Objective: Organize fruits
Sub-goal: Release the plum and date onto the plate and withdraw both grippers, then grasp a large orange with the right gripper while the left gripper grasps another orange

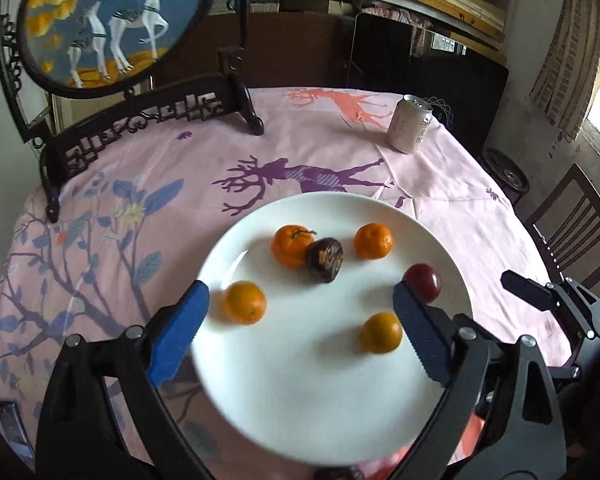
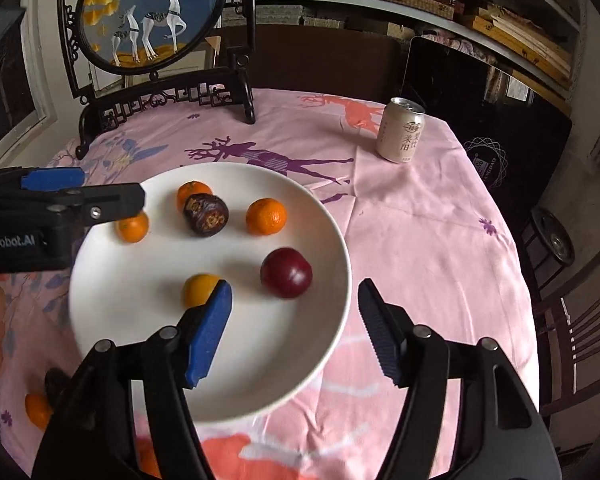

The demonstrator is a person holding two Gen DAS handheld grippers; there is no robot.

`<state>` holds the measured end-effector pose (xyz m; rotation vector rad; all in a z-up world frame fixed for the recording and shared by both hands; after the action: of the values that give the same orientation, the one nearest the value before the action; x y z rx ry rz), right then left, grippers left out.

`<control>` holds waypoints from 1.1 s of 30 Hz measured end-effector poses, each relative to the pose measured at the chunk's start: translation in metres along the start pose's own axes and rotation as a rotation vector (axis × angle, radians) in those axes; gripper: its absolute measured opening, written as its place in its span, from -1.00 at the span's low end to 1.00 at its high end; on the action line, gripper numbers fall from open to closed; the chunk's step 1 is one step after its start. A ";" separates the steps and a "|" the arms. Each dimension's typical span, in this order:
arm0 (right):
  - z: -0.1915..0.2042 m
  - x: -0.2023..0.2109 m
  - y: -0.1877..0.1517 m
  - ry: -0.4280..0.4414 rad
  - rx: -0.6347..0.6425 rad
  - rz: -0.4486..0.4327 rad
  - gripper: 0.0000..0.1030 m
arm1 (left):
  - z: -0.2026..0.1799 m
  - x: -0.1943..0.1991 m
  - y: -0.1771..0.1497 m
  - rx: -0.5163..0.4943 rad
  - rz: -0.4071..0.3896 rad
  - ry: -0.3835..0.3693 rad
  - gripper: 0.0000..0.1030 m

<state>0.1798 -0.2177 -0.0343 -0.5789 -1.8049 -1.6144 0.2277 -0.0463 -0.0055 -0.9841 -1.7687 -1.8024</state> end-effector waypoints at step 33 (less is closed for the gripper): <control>0.064 0.087 -0.150 -0.006 -0.086 0.087 0.81 | 0.045 0.114 -0.210 0.072 0.017 0.089 0.89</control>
<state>0.0044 -0.1847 -0.0804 -0.6924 -1.6965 -1.6390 0.0080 0.0379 -0.0669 -0.8741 -1.7531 -1.7318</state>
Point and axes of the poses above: each gripper's, at about its wrist camera, not at the fingertips, and x roughly against the way its jaws point, z to its left, y to its top, the point moved 1 cm from there along -x, roughly the way its jaws point, and after that the axes turned 2 degrees about -z, right-handed, at the moved point
